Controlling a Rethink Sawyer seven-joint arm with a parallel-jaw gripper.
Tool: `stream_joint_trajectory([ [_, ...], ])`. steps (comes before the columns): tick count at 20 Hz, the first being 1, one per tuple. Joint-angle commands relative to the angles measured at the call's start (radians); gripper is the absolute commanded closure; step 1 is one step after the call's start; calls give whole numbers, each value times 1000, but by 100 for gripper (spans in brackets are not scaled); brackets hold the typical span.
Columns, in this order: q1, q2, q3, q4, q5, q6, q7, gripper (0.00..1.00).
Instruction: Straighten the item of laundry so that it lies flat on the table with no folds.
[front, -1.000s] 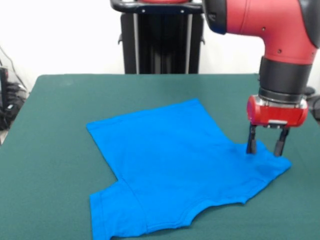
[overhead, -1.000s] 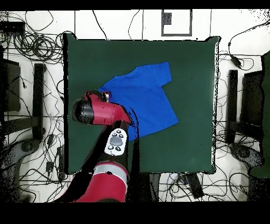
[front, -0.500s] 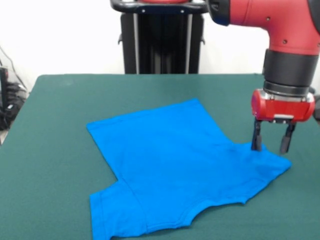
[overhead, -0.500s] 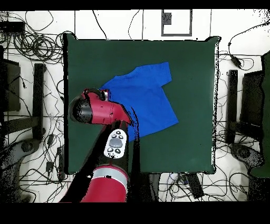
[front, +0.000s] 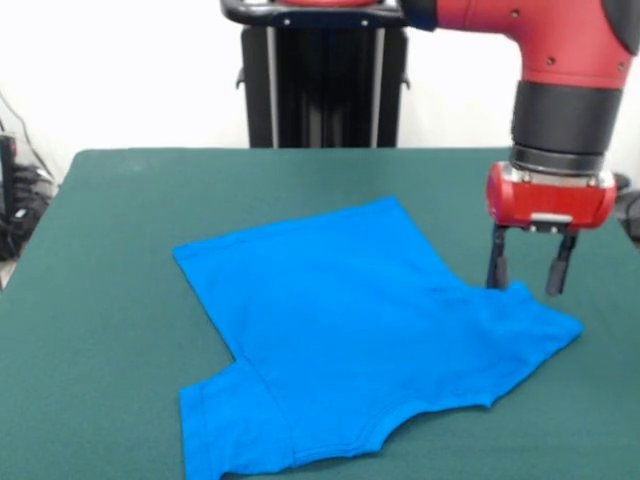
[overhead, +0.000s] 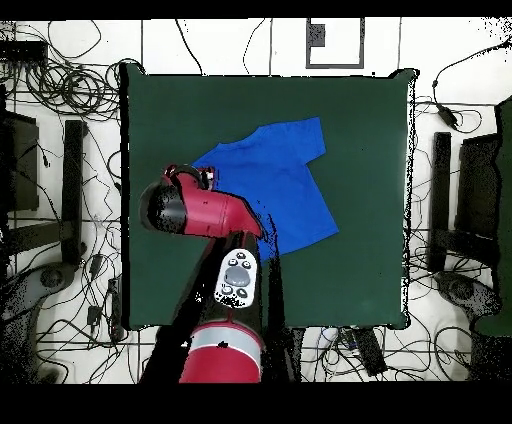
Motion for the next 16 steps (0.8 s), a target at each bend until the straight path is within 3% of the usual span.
stream_joint_trajectory([
  [1,-41,-19,108,100,-47,144,84,0],
  [16,-204,-112,114,110,-225,246,-47,0],
])
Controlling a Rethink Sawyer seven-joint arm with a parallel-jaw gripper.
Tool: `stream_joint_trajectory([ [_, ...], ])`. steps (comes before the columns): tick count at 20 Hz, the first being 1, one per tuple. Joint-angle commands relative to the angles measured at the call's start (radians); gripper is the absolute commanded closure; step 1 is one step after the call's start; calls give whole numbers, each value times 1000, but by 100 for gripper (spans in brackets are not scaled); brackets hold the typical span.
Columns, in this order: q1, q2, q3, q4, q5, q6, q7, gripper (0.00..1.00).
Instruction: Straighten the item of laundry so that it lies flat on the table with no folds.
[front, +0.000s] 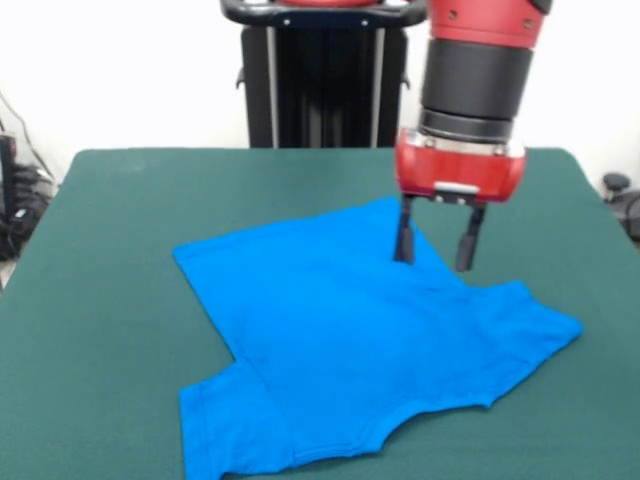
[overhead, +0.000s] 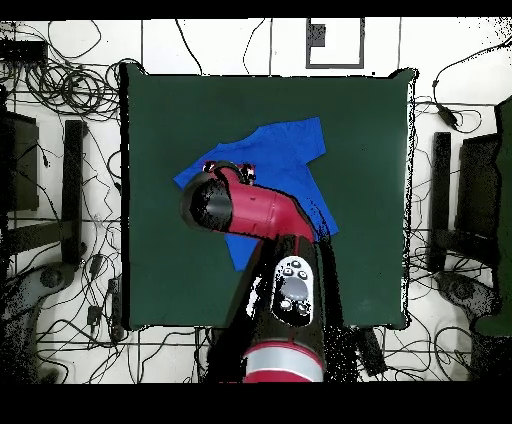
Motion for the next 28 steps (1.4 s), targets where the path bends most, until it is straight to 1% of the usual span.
stream_joint_trajectory([
  [1,-89,-35,127,102,-110,162,-57,0],
  [3,-127,-50,136,100,-146,185,-89,0],
  [5,-177,-74,156,123,-184,163,-112,0],
  [7,-214,-92,161,150,-220,71,-76,0],
  [9,-238,-104,152,154,-256,44,-60,0],
  [11,-274,-126,166,173,-291,-4,-38,0],
  [14,-349,-186,217,208,-314,-54,-6,0],
  [17,-391,-220,232,180,-331,-5,-28,0],
  [18,-398,-221,233,148,-335,44,-48,0],
  [20,-417,-217,244,116,-349,86,-72,0],
  [22,-450,-224,283,119,-355,93,-89,0],
  [24,-465,-225,303,113,-361,105,-89,0],
  [28,-455,-211,301,88,-378,129,-69,0],
])
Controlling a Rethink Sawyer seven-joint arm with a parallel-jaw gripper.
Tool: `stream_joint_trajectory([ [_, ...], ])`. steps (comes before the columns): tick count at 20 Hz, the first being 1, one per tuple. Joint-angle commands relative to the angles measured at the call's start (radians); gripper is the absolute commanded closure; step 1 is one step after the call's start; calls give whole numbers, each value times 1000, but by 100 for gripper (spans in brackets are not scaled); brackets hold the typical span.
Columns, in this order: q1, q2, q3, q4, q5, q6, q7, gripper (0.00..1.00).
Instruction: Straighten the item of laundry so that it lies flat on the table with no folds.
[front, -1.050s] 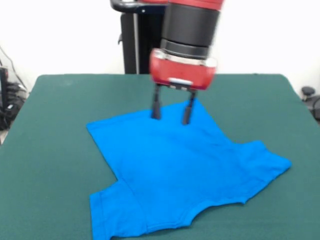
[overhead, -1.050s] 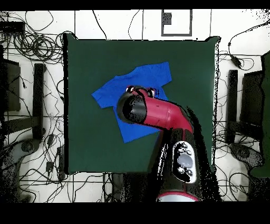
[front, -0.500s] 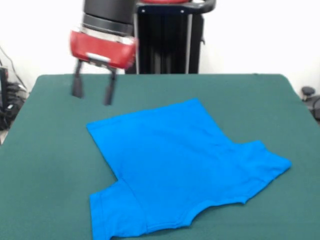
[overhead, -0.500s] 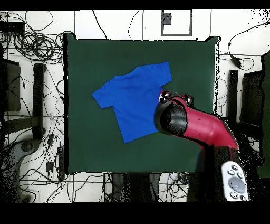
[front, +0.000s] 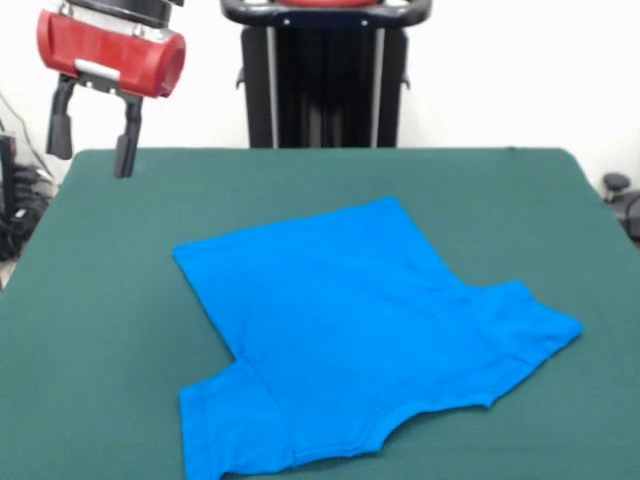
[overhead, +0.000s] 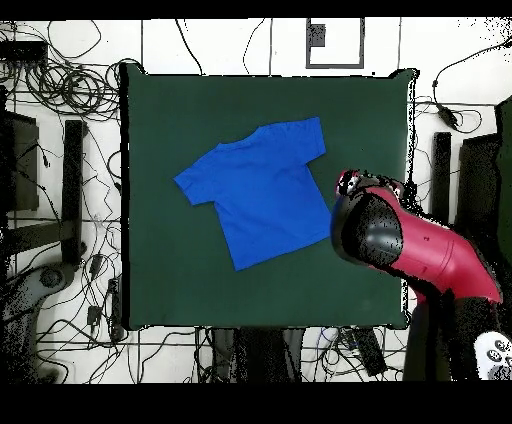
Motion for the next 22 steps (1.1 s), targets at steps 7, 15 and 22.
stream_joint_trajectory([
  [7,63,49,154,8,-63,90,-3,0],
  [15,-30,15,296,90,2,123,-14,0],
  [22,-64,-21,340,131,5,129,11,0],
])
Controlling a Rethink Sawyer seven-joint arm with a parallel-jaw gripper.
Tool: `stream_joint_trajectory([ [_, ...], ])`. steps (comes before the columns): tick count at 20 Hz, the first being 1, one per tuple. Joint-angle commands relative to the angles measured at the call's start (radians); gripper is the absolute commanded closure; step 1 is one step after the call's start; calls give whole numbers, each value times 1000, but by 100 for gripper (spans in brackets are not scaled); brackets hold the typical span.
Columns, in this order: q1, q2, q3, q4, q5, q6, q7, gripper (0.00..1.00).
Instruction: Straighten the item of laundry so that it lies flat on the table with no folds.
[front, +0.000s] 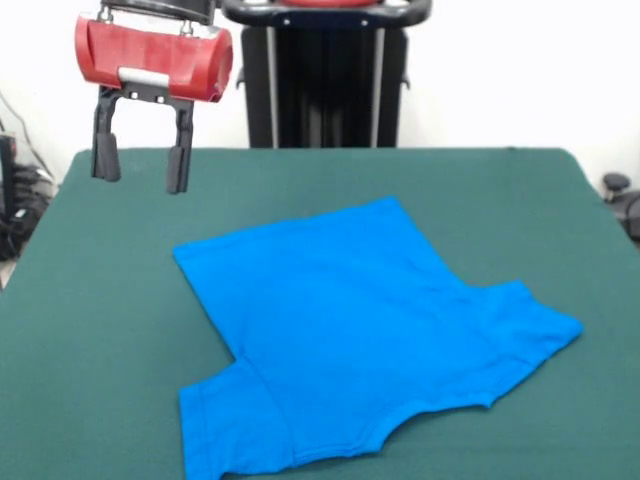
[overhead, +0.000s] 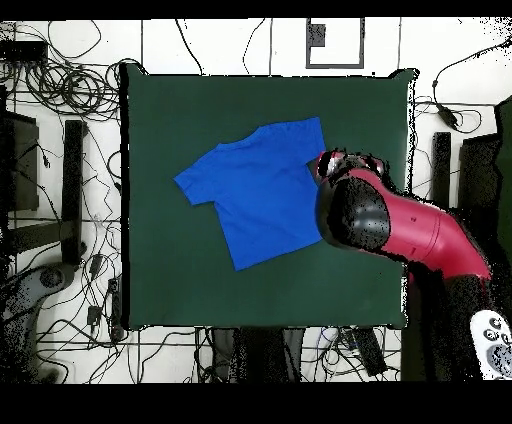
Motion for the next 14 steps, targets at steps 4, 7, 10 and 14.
stream_joint_trajectory([
  [4,-19,-7,177,139,23,111,25,0],
  [7,-21,-6,175,136,15,119,27,0],
  [10,-14,0,169,135,8,120,34,0],
  [14,-15,6,170,130,8,120,37,0],
])
